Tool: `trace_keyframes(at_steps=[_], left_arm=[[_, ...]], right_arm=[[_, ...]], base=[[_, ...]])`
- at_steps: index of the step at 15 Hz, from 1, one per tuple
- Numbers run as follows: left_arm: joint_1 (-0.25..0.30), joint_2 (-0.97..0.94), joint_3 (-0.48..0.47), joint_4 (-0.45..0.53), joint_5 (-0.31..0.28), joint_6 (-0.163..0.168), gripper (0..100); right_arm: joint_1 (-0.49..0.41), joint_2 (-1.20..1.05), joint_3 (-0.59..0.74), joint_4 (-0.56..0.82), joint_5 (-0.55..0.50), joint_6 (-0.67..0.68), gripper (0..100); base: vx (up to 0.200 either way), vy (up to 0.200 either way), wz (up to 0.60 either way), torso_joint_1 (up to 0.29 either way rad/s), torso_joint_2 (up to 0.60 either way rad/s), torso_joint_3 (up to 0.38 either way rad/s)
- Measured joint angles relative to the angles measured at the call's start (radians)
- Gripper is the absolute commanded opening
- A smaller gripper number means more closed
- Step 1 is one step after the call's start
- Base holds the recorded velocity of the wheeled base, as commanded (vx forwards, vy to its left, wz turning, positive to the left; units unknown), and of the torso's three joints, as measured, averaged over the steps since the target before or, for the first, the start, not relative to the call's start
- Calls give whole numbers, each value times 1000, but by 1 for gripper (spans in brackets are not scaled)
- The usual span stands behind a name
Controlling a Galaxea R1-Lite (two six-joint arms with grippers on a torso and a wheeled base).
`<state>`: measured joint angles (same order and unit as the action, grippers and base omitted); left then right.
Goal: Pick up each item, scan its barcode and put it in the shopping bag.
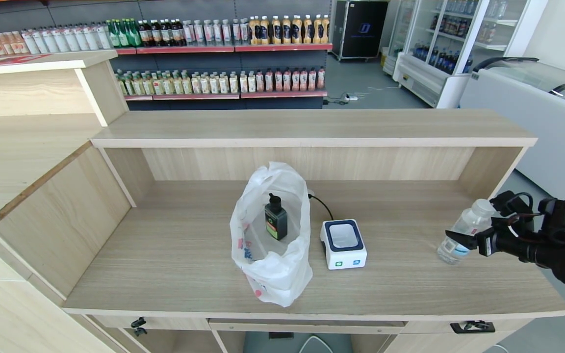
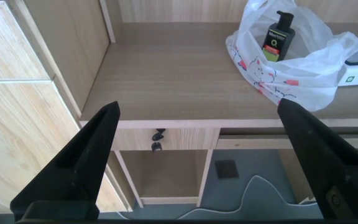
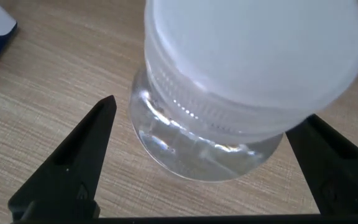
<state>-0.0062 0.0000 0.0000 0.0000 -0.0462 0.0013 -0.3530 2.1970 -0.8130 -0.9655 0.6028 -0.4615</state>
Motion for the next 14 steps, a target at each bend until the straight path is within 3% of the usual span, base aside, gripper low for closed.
trace_keyframes(at_steps=[12, 13, 14], left_arm=[[0, 0, 0, 0, 0, 0, 100], [0, 0, 0, 0, 0, 0, 100], [0, 0, 0, 0, 0, 0, 100]], right_arm=[[53, 69, -34, -81, 0, 40, 100], [56, 73, -35, -84, 0, 41, 0], [59, 76, -36, -85, 0, 41, 0]], base=[[0, 0, 0, 0, 0, 0], [0, 0, 0, 0, 0, 0], [0, 0, 0, 0, 0, 0]])
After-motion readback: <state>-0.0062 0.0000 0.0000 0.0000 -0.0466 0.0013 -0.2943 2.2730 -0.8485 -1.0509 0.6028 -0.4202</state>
